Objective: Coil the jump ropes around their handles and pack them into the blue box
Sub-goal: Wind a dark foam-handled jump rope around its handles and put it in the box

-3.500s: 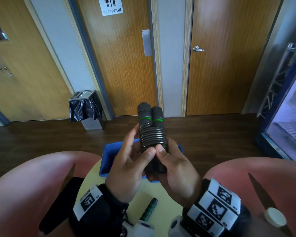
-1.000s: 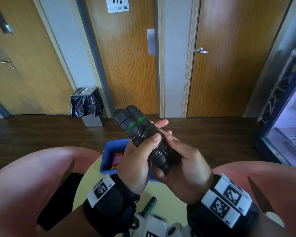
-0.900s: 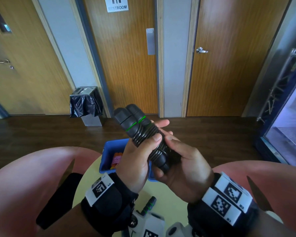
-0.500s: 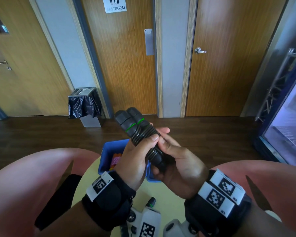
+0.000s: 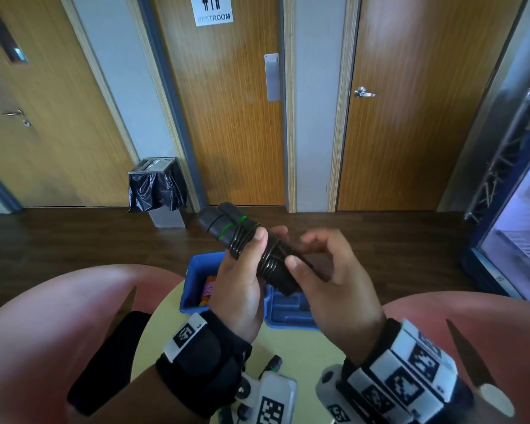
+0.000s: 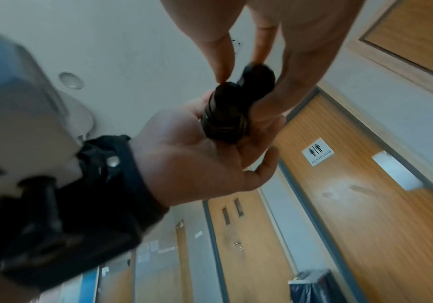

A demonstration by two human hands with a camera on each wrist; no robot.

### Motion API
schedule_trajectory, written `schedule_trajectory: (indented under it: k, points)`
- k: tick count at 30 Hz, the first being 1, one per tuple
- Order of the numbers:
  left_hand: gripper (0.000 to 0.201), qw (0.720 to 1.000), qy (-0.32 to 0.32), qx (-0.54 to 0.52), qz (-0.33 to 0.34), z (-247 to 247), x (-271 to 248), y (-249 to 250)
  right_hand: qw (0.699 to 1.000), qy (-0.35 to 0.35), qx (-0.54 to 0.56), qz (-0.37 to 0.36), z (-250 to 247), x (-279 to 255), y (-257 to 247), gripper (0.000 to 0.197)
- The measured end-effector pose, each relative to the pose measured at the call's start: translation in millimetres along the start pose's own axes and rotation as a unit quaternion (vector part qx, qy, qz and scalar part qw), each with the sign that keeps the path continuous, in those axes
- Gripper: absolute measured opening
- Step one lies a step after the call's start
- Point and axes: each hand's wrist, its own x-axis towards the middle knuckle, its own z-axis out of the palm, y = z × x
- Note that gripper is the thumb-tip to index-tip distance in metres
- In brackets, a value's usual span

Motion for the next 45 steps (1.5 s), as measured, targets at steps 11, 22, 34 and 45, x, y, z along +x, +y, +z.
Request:
schedule_trajectory:
  k: [11, 22, 34, 45]
  points:
    - [0.074, 0.998, 0.016, 0.034, 0.057, 9.6, -4.0, 5.4, 0.989, 0.039, -0.108, -0.088, 4.4, -1.9, -5.4, 0.024]
    - [0.054, 1.0, -0.022, 0.011, -0.003, 2.1, 0.3, -3.2, 0.988, 0.064, 0.142, -0.007, 21.7, -1.1, 2.8, 0.024]
    - [0.057, 0.989, -0.07, 0.097, -0.084, -63.6, 27.5, 1.2, 0.891, -0.221, 0.244, 0.312, 43.1, 22.7, 21.1, 0.03]
    - [0.025, 0.992, 0.042, 0.016, -0.122, -148.7, 73.9, 29.9, 0.954, -0.192, 0.08, 0.214, 146.2, 34.5, 61.7, 0.027]
